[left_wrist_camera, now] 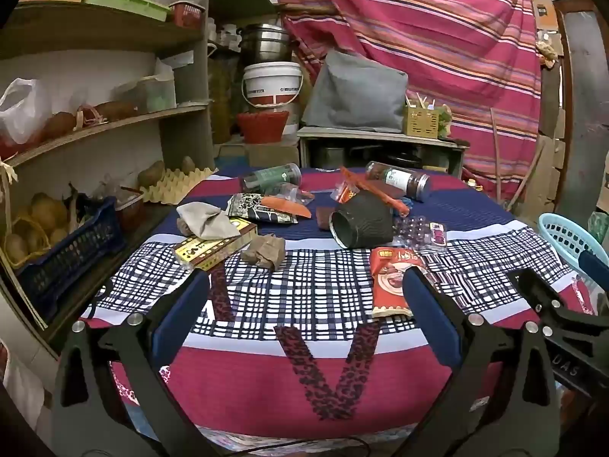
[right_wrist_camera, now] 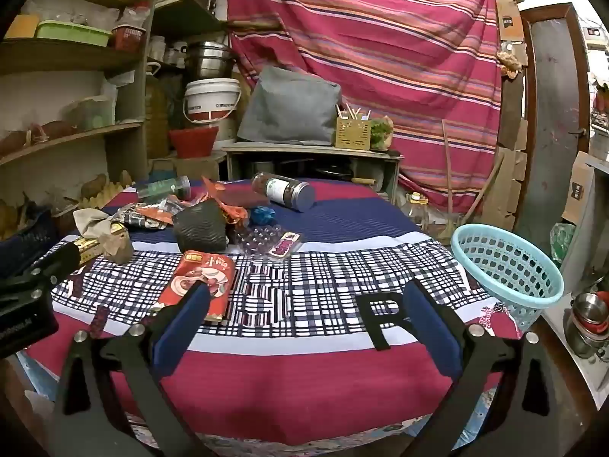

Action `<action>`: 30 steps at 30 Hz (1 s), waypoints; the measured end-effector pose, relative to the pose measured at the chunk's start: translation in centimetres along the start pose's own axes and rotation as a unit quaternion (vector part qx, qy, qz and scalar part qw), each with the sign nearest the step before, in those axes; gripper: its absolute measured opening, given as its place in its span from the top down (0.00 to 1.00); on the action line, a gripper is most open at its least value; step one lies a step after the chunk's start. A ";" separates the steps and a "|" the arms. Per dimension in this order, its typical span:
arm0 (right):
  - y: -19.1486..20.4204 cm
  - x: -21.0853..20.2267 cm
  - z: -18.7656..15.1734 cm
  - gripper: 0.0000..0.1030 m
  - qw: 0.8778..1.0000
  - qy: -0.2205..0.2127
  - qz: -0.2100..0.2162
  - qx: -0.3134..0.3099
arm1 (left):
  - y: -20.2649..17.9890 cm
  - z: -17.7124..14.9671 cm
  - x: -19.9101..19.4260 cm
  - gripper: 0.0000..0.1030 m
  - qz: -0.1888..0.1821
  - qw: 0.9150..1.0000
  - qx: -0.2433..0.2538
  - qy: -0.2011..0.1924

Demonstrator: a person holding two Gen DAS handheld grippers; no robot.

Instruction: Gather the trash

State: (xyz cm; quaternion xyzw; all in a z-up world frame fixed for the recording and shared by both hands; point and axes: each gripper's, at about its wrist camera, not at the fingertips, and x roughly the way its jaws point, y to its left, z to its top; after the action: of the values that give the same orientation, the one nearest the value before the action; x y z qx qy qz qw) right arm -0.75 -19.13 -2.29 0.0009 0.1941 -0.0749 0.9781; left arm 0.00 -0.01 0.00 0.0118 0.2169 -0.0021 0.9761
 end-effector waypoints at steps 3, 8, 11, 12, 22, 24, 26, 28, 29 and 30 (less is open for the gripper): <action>0.0 0.2 -0.2 0.04 1.000 0.001 0.001 -0.002 | 0.0 0.0 0.0 0.05 0.001 1.000 0.003 0.000; 0.1 -0.3 0.1 0.04 1.000 0.000 0.002 -0.003 | 0.0 0.0 0.0 0.05 0.002 1.000 0.004 -0.002; 0.2 -0.3 0.1 0.04 1.000 0.000 0.002 -0.003 | 0.0 0.0 0.0 0.05 0.002 1.000 0.004 -0.003; 0.1 -0.3 0.1 0.04 1.000 -0.001 0.002 -0.003 | 0.0 0.0 0.0 0.05 0.002 1.000 0.005 -0.003; 0.0 -0.3 0.0 0.04 1.000 -0.001 0.003 -0.002 | -0.1 0.0 0.0 0.05 0.003 1.000 0.005 -0.004; 0.0 -0.3 0.0 0.04 1.000 -0.001 0.003 -0.002 | -0.1 0.0 0.0 0.05 0.002 1.000 0.005 -0.004; 0.1 -0.3 -0.1 0.04 1.000 -0.001 0.003 -0.002 | 0.0 0.0 0.0 0.05 0.003 1.000 0.005 -0.005; 0.0 -0.2 -0.1 0.04 1.000 -0.001 0.003 -0.002 | -0.1 0.0 0.0 0.05 0.003 1.000 0.005 -0.005; 0.1 -0.3 -0.1 0.04 1.000 -0.001 0.003 -0.003 | 0.0 0.0 0.0 0.05 0.003 1.000 0.005 -0.005; 0.0 -0.3 0.0 0.04 1.000 -0.001 0.003 -0.002 | -0.1 0.0 0.0 0.05 0.003 1.000 0.005 -0.005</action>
State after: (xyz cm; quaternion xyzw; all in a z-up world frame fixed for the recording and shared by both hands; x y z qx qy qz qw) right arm -0.99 -19.05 -2.24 -0.0011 0.1933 -0.0718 0.9785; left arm -0.04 -0.06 0.00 0.0176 0.2122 -0.0005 0.9771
